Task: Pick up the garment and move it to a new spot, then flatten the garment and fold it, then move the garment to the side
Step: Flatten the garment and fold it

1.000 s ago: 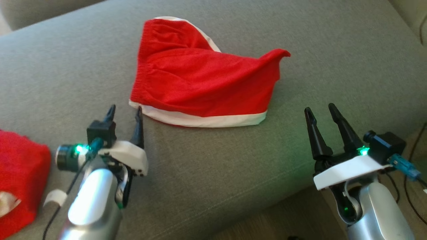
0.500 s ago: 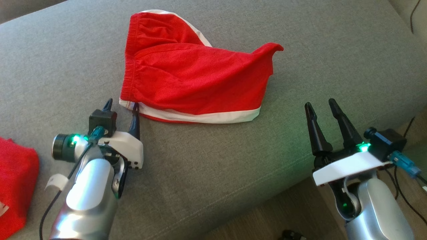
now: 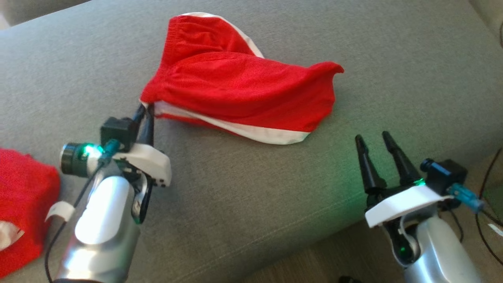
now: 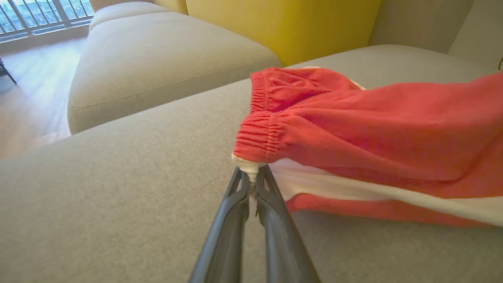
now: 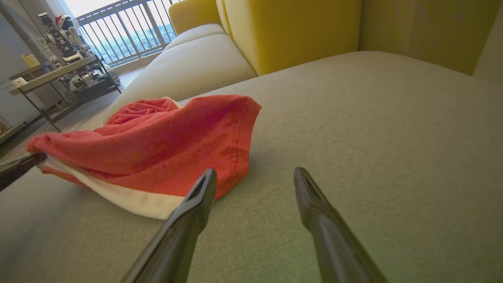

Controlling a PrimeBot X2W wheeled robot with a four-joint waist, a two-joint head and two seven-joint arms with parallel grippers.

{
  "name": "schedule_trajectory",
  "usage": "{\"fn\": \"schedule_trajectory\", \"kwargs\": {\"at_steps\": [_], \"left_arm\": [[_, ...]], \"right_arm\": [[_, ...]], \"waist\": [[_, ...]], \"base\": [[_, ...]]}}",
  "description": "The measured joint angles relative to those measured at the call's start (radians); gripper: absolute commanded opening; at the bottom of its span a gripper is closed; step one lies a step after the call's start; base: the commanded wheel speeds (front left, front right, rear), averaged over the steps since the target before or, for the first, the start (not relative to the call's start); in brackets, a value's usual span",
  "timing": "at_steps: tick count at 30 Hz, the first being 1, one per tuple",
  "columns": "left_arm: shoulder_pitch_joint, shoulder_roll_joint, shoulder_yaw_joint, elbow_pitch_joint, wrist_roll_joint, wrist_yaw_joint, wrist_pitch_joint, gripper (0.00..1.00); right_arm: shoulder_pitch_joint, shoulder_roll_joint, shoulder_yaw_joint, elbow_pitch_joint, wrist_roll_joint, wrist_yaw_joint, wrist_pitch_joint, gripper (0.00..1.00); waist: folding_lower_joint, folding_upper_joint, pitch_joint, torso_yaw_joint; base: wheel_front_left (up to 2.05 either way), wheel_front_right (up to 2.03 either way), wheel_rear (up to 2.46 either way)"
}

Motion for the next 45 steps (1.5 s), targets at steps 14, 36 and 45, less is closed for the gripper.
{"fn": "schedule_trajectory", "kwargs": {"at_steps": [14, 36, 45], "left_arm": [[0.081, 0.002, 0.078, -0.135, -0.017, 0.049, 0.000, 0.00], [0.081, -0.029, 0.094, -0.151, -0.007, 0.049, 0.000, 0.00], [0.080, -0.035, 0.096, -0.151, 0.003, 0.040, 0.000, 0.00]], "right_arm": [[-0.082, 0.000, 0.200, 0.155, 0.045, 0.000, 0.018, 1.00], [-0.258, -0.002, 0.286, 0.423, 0.000, 0.000, -0.006, 1.00], [-0.269, -0.003, 0.292, 0.437, -0.004, 0.000, -0.009, 1.00]], "waist": [[-0.0001, 0.0000, -0.006, 0.082], [0.0000, 0.0000, 0.017, 0.170], [0.0000, 0.0000, 0.021, 0.182]], "base": [[0.00, 0.00, 0.00], [0.00, 0.00, 0.00], [0.00, 0.00, 0.00]]}}
